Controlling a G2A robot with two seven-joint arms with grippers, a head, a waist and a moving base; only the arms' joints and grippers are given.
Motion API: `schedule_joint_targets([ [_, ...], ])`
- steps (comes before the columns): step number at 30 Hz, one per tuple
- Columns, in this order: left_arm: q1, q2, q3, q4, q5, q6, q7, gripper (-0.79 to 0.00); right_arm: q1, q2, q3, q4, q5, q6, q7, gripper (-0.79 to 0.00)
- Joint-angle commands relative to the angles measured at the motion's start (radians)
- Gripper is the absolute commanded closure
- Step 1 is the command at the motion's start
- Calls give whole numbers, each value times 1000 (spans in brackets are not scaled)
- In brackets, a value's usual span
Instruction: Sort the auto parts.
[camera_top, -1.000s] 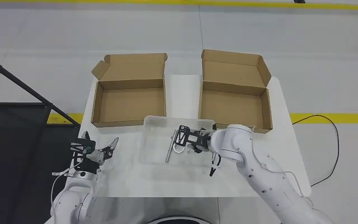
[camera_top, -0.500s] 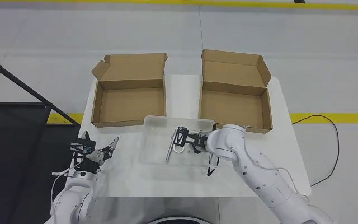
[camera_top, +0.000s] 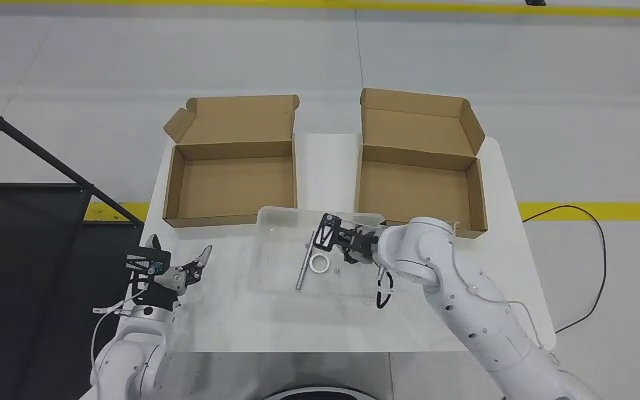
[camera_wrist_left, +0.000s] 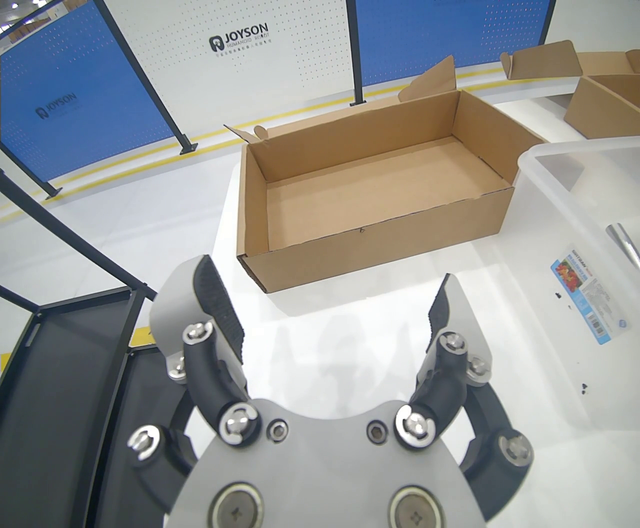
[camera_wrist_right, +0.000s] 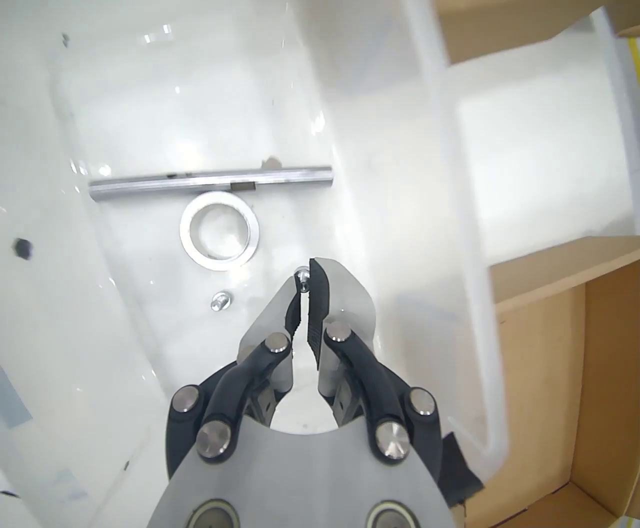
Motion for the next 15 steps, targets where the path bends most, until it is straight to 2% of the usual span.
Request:
schedule_joint_targets([
  [1, 0, 0, 0, 0, 0, 0, 0, -785, -17, 11, 50, -39, 14, -24, -42, 0],
  [11, 0, 0, 0, 0, 0, 0, 0, -785, -105, 47, 209, -163, 58, -125, -263, 0],
  [15, 0, 0, 0, 0, 0, 0, 0, -785, -119, 56, 248, -198, 58, -153, -307, 0],
])
